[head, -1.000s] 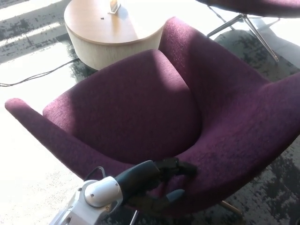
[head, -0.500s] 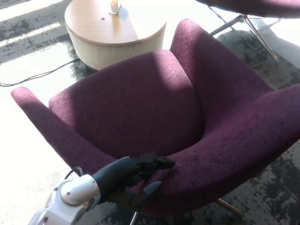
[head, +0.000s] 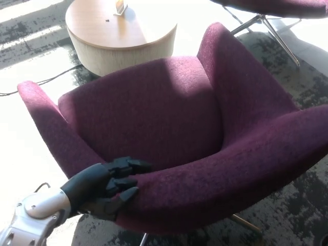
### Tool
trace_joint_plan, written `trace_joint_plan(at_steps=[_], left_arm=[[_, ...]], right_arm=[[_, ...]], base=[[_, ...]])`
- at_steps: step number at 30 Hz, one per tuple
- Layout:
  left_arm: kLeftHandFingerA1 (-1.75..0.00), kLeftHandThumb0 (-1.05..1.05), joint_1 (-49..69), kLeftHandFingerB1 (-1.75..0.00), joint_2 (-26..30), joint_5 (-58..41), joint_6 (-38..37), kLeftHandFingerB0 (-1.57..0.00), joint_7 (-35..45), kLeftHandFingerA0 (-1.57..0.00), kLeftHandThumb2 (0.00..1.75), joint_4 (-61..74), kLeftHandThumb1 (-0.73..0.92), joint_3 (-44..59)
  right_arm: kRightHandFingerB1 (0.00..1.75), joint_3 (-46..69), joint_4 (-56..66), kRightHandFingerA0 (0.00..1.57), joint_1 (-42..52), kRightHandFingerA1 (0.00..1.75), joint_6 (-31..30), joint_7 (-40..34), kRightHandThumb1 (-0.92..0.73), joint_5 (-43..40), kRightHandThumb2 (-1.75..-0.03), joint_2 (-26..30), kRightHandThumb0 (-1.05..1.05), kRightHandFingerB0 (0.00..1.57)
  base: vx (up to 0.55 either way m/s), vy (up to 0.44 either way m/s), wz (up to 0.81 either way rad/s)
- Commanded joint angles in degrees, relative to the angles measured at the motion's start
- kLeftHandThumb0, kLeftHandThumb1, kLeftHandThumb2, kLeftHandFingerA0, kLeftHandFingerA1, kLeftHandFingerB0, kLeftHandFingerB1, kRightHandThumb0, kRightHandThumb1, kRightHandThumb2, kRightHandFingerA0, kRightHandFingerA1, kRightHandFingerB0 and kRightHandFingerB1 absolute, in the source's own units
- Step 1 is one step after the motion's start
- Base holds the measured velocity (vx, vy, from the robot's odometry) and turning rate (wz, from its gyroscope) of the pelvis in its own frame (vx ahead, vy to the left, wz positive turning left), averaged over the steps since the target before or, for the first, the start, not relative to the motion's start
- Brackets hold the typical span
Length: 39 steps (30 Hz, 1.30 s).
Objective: The robot stands in front of a sofa and uses its left hand to push the left side of the sofa
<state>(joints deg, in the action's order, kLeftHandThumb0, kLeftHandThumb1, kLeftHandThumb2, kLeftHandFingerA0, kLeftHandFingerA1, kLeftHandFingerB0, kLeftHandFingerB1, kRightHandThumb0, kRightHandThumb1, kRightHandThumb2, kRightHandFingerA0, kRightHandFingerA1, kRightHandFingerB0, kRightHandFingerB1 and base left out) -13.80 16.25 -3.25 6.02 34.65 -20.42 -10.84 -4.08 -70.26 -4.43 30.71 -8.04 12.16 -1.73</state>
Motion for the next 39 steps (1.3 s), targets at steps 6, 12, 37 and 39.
trace_joint_plan(at_steps=[6, 12, 37, 39], left_arm=[[-0.49, -0.38, -0.25, -0.46, 3.68, -0.19, -4.22, 0.0, 0.81, -0.04, 1.07, -8.59, 0.46, 4.86], [-0.5, -0.38, -0.4, -0.47, 4.49, -1.45, -6.68, 0.0, 1.75, -0.04, 1.08, -11.87, 0.46, 8.37], [-0.43, -0.78, 10.34, -0.33, 2.67, -8.59, -16.79, -0.11, -2.2, -0.12, 0.69, -20.85, 0.92, 22.98], [-0.44, -0.79, 10.87, -0.34, 2.39, -8.89, -17.36, -0.11, -2.75, -0.13, 0.7, -21.03, 0.92, 24.09]], right_arm=[[0.4, 0.36, -0.27, 0.77, 0.15, 0.54, -1.09, -0.01, -0.82, -0.56, -0.65, 0.59, -0.68, 0.62], [0.4, 1.05, -0.3, 0.8, 0.87, 0.56, 0.21, 1.09, -0.8, -1.23, -0.65, 0.5, -0.66, 0.63], [0.41, 0.63, -0.43, 0.8, 1.48, 0.54, -0.55, 1.06, -0.8, -1.06, -0.65, 0.15, -0.65, 0.65], [0.4, 0.4, -0.54, 0.8, 1.39, 0.53, -0.62, 0.85, -0.81, -0.63, -0.65, 0.4, -0.67, 0.62]], base=[[0.0, 0.0, 0.0], [0.0, 0.0, 0.0], [0.0, 0.0, 0.0], [0.0, 0.0, 0.05]])
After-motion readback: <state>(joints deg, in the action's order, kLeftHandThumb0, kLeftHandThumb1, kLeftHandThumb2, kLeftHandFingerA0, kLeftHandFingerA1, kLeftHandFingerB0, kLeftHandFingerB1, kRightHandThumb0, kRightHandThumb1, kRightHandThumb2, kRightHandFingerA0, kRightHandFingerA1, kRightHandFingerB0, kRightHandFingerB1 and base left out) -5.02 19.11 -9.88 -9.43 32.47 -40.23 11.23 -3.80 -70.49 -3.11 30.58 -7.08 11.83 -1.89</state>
